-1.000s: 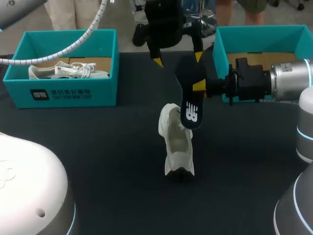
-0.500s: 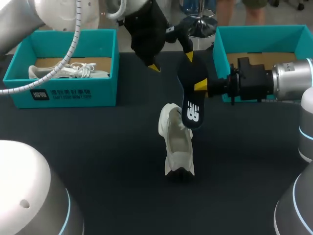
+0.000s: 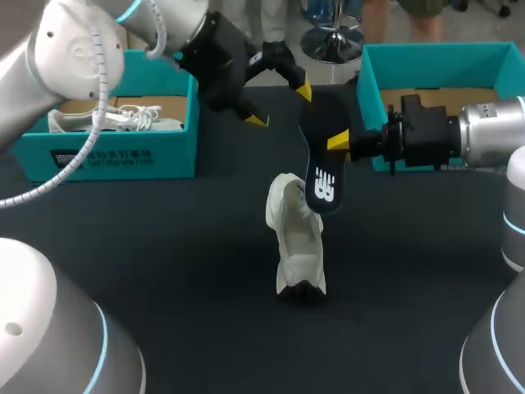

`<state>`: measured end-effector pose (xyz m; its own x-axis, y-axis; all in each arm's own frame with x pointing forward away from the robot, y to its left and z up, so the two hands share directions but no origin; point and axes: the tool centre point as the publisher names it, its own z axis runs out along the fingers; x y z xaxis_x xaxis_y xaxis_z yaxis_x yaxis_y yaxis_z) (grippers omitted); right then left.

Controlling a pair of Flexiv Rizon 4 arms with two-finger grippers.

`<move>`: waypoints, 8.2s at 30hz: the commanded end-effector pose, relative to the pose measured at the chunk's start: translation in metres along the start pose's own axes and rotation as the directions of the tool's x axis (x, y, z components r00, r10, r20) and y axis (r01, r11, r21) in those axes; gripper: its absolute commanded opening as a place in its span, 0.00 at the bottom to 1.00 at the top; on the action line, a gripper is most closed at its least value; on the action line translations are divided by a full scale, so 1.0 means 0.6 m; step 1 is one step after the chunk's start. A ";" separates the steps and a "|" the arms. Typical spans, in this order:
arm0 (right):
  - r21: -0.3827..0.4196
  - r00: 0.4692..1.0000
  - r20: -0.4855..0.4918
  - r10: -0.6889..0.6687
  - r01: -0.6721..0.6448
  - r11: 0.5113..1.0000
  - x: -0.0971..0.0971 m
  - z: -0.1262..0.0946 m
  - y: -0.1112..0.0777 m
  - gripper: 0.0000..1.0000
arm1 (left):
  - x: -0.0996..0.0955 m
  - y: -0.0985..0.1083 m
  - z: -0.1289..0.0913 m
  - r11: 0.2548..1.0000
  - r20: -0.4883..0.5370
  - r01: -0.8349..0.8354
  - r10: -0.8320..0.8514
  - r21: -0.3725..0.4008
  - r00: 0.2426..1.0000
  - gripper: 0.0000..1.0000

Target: Take the shoe out of the shoebox, open the shoe tongue, remove and reinsert the insole, then place the shoe into the shoebox

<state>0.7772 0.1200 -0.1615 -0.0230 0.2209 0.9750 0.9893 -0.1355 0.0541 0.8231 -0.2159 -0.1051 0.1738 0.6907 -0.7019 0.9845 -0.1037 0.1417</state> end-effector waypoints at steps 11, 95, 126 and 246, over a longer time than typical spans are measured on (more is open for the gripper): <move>-0.018 1.000 0.012 0.010 -0.010 1.000 0.006 0.002 -0.006 0.00 | 0.006 -0.014 -0.006 0.996 0.506 0.054 -0.009 -0.074 0.862 1.00; -0.041 0.999 -0.004 0.033 -0.033 0.999 0.022 0.020 -0.018 1.00 | 0.025 -0.021 0.093 0.979 0.644 0.202 -0.148 -0.010 0.750 0.00; -0.055 0.980 0.197 -0.006 0.017 0.998 -0.015 -0.066 -0.016 1.00 | 0.047 -0.034 0.092 0.964 0.601 0.264 -0.220 0.016 0.768 0.00; -0.200 0.850 0.525 0.036 0.082 0.976 -0.115 -0.266 -0.087 1.00 | 0.087 -0.199 0.071 0.598 0.348 0.648 -0.801 0.472 0.487 0.00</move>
<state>0.7047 -0.0432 -0.1970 0.0890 0.6884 0.7198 0.9357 -0.3056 0.1766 0.7200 -0.1985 -0.1873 -0.6959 0.1796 -0.6953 0.7118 0.0445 -0.7010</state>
